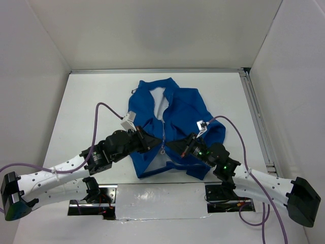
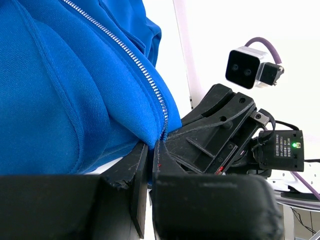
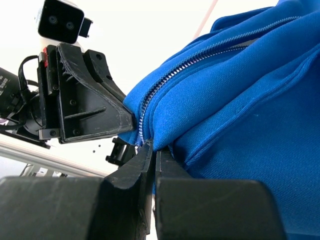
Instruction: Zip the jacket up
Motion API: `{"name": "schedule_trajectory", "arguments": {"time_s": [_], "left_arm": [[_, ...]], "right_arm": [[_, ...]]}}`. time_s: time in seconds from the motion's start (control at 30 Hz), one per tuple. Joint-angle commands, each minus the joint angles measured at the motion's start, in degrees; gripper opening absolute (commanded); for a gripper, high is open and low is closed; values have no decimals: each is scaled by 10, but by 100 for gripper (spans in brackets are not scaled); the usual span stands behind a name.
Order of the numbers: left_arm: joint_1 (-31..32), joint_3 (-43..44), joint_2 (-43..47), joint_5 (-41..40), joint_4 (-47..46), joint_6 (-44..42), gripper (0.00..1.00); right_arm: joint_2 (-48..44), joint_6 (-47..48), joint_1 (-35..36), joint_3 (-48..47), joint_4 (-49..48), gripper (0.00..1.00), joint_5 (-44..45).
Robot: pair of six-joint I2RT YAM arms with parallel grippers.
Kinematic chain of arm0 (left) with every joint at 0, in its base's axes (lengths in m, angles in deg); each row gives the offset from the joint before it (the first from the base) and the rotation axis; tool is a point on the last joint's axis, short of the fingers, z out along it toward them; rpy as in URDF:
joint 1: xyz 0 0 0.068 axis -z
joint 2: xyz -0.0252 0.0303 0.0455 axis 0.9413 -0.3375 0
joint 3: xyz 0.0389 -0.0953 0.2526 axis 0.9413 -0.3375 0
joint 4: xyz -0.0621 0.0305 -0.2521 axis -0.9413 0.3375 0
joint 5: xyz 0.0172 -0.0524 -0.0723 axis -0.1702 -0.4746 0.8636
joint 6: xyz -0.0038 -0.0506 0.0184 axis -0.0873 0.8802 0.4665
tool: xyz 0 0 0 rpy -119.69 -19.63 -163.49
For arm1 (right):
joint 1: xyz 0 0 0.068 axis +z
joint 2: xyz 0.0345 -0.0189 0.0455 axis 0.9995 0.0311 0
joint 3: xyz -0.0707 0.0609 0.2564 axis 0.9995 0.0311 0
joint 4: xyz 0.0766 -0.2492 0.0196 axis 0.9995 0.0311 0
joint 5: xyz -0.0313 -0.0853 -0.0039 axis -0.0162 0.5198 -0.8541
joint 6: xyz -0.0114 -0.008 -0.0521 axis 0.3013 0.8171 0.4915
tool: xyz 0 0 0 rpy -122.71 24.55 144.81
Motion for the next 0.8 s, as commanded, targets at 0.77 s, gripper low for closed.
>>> {"name": "schedule_trajectory", "arguments": {"time_s": [0.77], "left_arm": [[9,13,-22,-17,-73,-31,0]], "right_arm": [[-32,-64,-21,-23,47,0,-30]]}}
